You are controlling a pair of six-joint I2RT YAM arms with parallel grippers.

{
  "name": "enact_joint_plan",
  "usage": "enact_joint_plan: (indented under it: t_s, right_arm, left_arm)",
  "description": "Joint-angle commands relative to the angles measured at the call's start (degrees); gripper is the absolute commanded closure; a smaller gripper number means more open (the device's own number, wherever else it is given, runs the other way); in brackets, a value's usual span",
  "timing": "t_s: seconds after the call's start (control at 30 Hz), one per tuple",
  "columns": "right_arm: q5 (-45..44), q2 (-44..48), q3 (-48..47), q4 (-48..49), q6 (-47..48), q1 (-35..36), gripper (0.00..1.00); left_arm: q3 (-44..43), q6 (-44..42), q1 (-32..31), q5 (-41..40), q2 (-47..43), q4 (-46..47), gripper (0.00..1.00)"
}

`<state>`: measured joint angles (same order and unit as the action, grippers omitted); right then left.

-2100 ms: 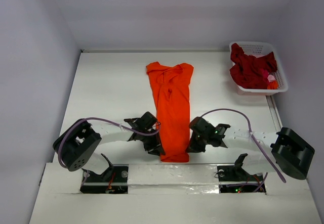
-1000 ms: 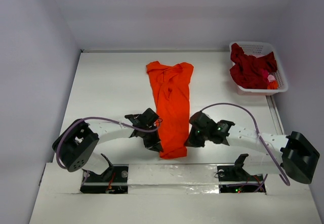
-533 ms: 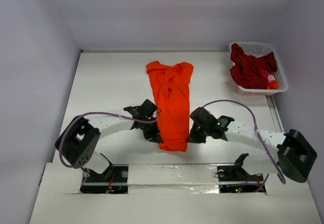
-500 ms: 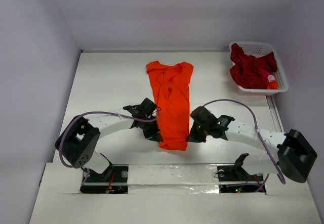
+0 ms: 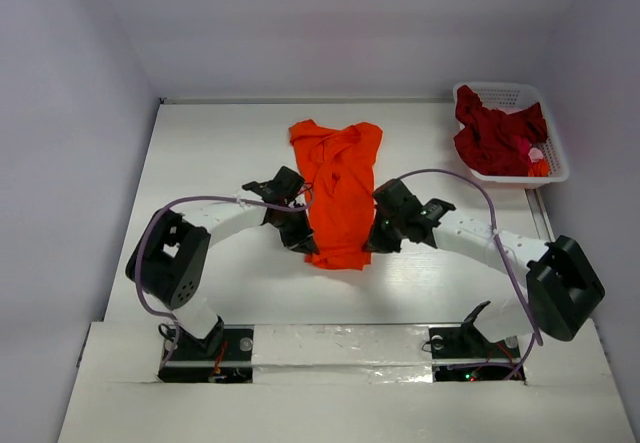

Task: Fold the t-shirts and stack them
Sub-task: Fold the folded rectangular tshirt in 1/3 of the way

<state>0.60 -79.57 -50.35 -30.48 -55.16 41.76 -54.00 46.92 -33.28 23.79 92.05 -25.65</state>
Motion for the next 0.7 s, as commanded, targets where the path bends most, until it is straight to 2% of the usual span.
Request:
enact_joint_plan:
  t_s: [0.0, 0.67]
  right_arm:
    - [-1.13, -1.11, -3.44, -3.09, 4.00, -2.12, 1.00]
    - [0.89, -10.43, -12.66, -3.88, 10.24, -6.69, 1.00]
  left_arm:
    - [-3.92, -3.14, 1.11, -1.29, 1.11, -3.79, 1.00]
    - [-16.75, -7.89, 5.94, -0.41, 9.11, -8.71, 1.00]
